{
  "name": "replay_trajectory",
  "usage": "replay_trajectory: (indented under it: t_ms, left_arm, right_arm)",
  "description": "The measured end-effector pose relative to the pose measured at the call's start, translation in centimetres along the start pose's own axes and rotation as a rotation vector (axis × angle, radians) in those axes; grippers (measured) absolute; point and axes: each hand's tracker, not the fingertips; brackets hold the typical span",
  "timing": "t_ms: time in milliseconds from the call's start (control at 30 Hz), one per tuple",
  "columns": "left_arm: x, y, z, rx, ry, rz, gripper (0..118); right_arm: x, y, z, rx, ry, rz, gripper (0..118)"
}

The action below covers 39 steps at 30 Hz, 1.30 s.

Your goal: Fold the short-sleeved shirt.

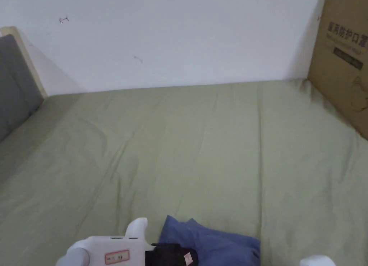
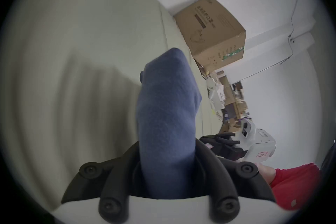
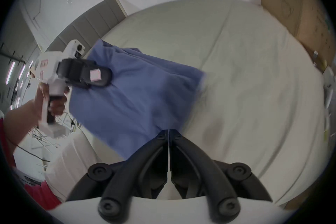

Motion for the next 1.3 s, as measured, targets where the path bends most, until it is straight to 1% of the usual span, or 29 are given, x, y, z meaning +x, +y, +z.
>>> replay_trajectory:
  t_ms: [67,133,200,233,300,433,467,533,600,633,667,700,733,767,833,900,967,1000,1067,1133,1167,1200,1233,1267,1300]
  left_arm:
    - [-1.4,2.1,4.7,0.009,0.136,-0.013,18]
    - [-3.3,4.0,9.2,-0.013,0.348,-0.008,18]
    - [-5.2,5.7,12.5,-0.045,0.558,-0.003,18]
    - [-6.1,6.5,14.0,-0.062,0.694,-0.021,18]
    - [-8.0,7.6,16.2,-0.085,0.828,-0.018,18]
    - [-11.9,9.2,18.7,-0.137,1.108,-0.081,18]
    - [-12.2,9.1,18.5,-0.173,1.187,-0.106,18]
    - [-13.6,9.2,18.7,-0.208,1.299,-0.130,18]
    - [-13.5,8.7,19.1,-0.229,1.356,-0.145,19]
    - [-13.8,8.5,19.4,-0.217,1.348,-0.136,26]
    - [-13.9,8.2,19.7,-0.211,1.345,-0.132,44]
    - [-13.8,8.0,20.0,-0.200,1.349,-0.131,83]
    - [-13.4,8.0,20.6,-0.184,1.383,-0.152,106]
    - [-13.0,7.8,21.1,-0.158,1.394,-0.177,115]
    - [-11.8,8.0,22.2,-0.105,1.375,-0.214,113]
    - [-10.2,8.2,23.0,-0.039,1.350,-0.204,113]
    - [-7.2,7.7,23.5,0.098,1.240,-0.214,113]
    - [-6.0,7.7,23.4,0.178,1.149,-0.207,113]
    - [-2.6,6.3,22.6,0.349,0.929,-0.150,113]
    - [1.1,4.2,20.7,0.470,0.605,-0.073,110]
    - [3.1,2.8,19.4,0.511,0.500,-0.082,106]
    - [4.9,1.7,18.3,0.552,0.440,-0.117,94]
    - [7.1,0.3,17.0,0.591,0.422,-0.188,81]
    - [9.0,-0.9,15.5,0.625,0.418,-0.255,64]
    - [10.7,-1.9,14.5,0.638,0.421,-0.307,39]
  right_arm:
    - [-0.7,0.0,1.7,0.046,-0.001,0.028,1]
    - [-1.1,0.1,3.4,0.108,0.002,0.035,1]
    - [-1.3,0.1,4.6,0.159,-0.015,0.015,1]
    - [-1.1,0.4,4.9,0.157,-0.021,0.004,1]
    - [-0.9,0.8,5.4,0.160,-0.036,-0.003,1]
    - [-0.1,1.7,5.8,0.175,-0.126,-0.025,1]
    - [0.2,1.9,5.9,0.173,-0.144,-0.034,1]
    - [0.6,2.6,6.3,0.170,-0.164,-0.051,1]
    - [0.7,2.8,6.4,0.168,-0.176,-0.062,1]
    - [0.5,3.0,6.6,0.167,-0.177,-0.064,1]
    - [0.4,3.0,6.7,0.168,-0.178,-0.063,1]
    - [0.3,3.0,6.7,0.170,-0.180,-0.059,1]
    - [0.0,3.0,6.8,0.173,-0.185,-0.053,1]
    - [-0.3,3.2,6.8,0.174,-0.185,-0.049,1]
    - [-0.6,3.3,6.8,0.169,-0.178,-0.040,1]
    - [-1.1,3.4,7.0,0.176,-0.173,-0.028,1]
    - [-1.5,3.5,7.4,0.199,-0.167,-0.015,1]
    - [-1.8,3.5,7.6,0.218,-0.164,-0.012,1]
    - [-2.1,3.6,8.2,0.264,-0.155,-0.017,1]
    - [-2.7,3.7,9.0,0.325,-0.140,-0.019,1]
    - [-2.8,3.8,9.5,0.361,-0.139,-0.014,1]
    - [-3.1,3.8,10.0,0.395,-0.141,-0.008,1]
    - [-3.5,3.9,10.7,0.435,-0.142,-0.003,1]
    - [-3.8,3.9,11.5,0.475,-0.136,-0.001,1]
    - [-4.0,4.0,12.2,0.504,-0.131,0.001,1]
